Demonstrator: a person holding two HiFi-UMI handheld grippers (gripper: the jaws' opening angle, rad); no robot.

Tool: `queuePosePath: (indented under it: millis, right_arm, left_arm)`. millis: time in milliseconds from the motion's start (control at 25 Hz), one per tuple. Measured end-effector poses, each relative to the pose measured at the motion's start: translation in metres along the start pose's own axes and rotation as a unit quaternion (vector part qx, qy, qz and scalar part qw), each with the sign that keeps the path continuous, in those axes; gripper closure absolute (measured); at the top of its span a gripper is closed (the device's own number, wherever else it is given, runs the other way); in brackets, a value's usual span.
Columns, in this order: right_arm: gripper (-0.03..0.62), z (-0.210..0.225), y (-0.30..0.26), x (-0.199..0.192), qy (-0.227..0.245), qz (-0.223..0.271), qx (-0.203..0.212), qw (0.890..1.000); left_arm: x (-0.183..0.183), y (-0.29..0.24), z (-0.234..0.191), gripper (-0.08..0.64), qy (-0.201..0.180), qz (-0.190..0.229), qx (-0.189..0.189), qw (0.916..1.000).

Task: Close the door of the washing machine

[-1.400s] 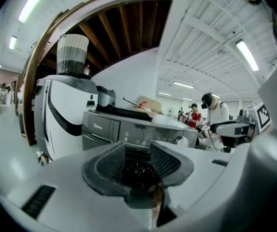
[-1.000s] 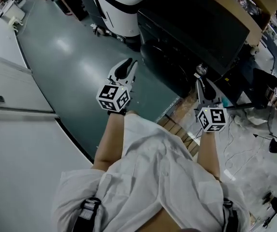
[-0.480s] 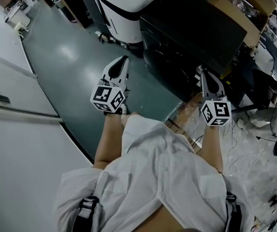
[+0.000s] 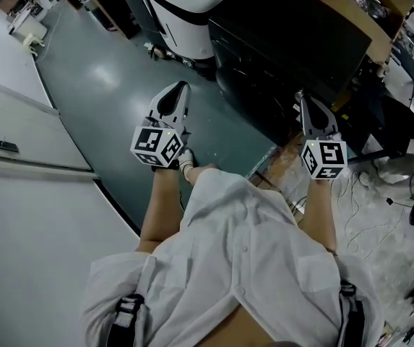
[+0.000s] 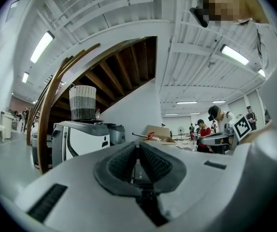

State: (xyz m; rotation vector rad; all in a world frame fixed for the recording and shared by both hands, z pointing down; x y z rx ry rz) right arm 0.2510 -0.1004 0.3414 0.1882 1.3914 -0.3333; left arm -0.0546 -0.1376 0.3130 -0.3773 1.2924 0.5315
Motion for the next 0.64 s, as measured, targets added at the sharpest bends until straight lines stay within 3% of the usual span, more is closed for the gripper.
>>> queuePosePath:
  millis: [640]
  right_arm:
    - [0.566, 0.003, 0.010, 0.002, 0.008, 0.000, -0.001, 1.000]
  left_arm:
    - [-0.001, -0.007, 0.018, 0.531, 0.011, -0.001, -0.007, 0.9999]
Point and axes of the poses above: the fingertips, and each gripper's own axes: y backward along the fingers, z to its right, x out of its top, the point moved 2 cm from there along y, backward along the fingers, and after that the axes turned 14 degrees about -y, right-handed, at the moved point
